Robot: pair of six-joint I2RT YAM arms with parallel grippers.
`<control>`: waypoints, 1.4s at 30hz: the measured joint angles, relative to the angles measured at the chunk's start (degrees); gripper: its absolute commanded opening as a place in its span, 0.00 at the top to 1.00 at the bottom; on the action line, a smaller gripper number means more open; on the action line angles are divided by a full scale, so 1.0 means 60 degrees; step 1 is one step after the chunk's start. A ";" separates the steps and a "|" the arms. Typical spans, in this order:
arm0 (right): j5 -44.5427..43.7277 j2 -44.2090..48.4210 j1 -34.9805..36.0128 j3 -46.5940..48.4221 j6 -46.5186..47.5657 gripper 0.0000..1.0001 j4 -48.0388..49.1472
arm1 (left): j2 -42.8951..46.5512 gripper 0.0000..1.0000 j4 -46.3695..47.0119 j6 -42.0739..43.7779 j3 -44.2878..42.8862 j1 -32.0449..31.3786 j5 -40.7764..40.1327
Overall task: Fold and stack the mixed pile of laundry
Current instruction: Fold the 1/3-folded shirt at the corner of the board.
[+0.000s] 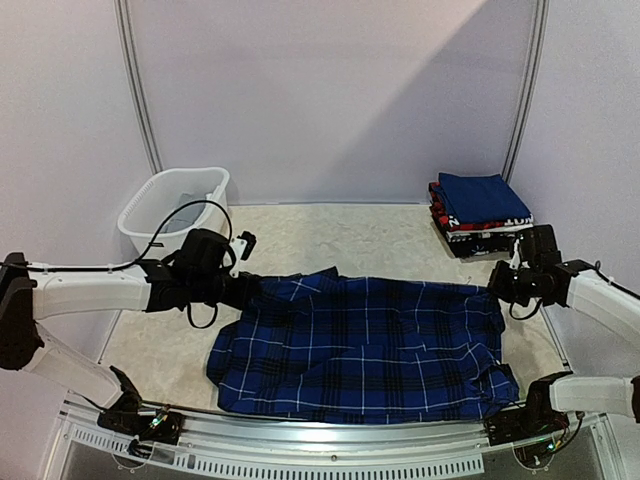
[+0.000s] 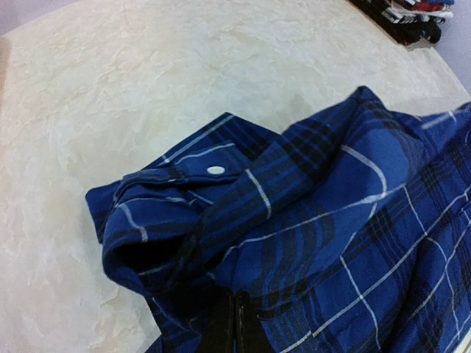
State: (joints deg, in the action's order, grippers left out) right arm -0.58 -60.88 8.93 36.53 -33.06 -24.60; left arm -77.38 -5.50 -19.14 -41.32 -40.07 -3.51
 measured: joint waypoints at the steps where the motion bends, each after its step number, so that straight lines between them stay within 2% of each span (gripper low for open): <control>1: 0.0007 0.0237 0.0000 -0.0182 -0.0080 0.99 -0.0040 | 0.0102 1.00 -0.0004 -0.0033 0.0138 -0.0022 -0.0095; 9: 0.0044 0.1756 0.0000 -0.1610 -0.0900 0.96 -0.0178 | 0.0688 1.00 0.0164 -0.0328 0.1140 -0.0248 -0.0364; 20: 0.0270 0.2138 0.0000 -0.2047 -0.1453 0.94 -0.0328 | 0.1337 1.00 0.0539 -0.0987 0.2361 -0.0929 -0.0608; 22: 0.0280 0.2157 0.0000 -0.2047 -0.1526 0.90 -0.0397 | 0.1512 1.00 0.0608 -0.1111 0.2535 -0.0991 -0.0718; 26: 0.0291 0.2164 -0.0004 -0.2073 -0.1698 0.70 -0.0535 | 0.1610 0.99 0.0896 -0.1439 0.3016 -0.1031 -0.0947; 31: 0.0259 0.2244 -0.0011 -0.1993 -0.1781 0.63 -0.1217 | 0.1515 0.88 0.1300 -0.1832 0.3625 -0.1129 -0.0998; 36: 0.0448 0.3169 -0.0011 -0.1512 -0.1734 0.61 -0.1541 | 0.1523 0.75 0.1479 -0.2058 0.3683 -0.1552 -0.1053; 42: 0.1162 0.3151 0.0459 -0.0958 -0.1705 0.60 -0.0987 | 0.2980 0.61 0.1053 -0.2069 0.3599 -0.2167 -0.1654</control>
State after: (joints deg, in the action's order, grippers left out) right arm 6.39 -41.98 11.68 30.79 -43.29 -30.52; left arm -59.51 0.82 -31.55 -19.73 -53.08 -13.43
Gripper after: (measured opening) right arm 0.399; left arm 0.349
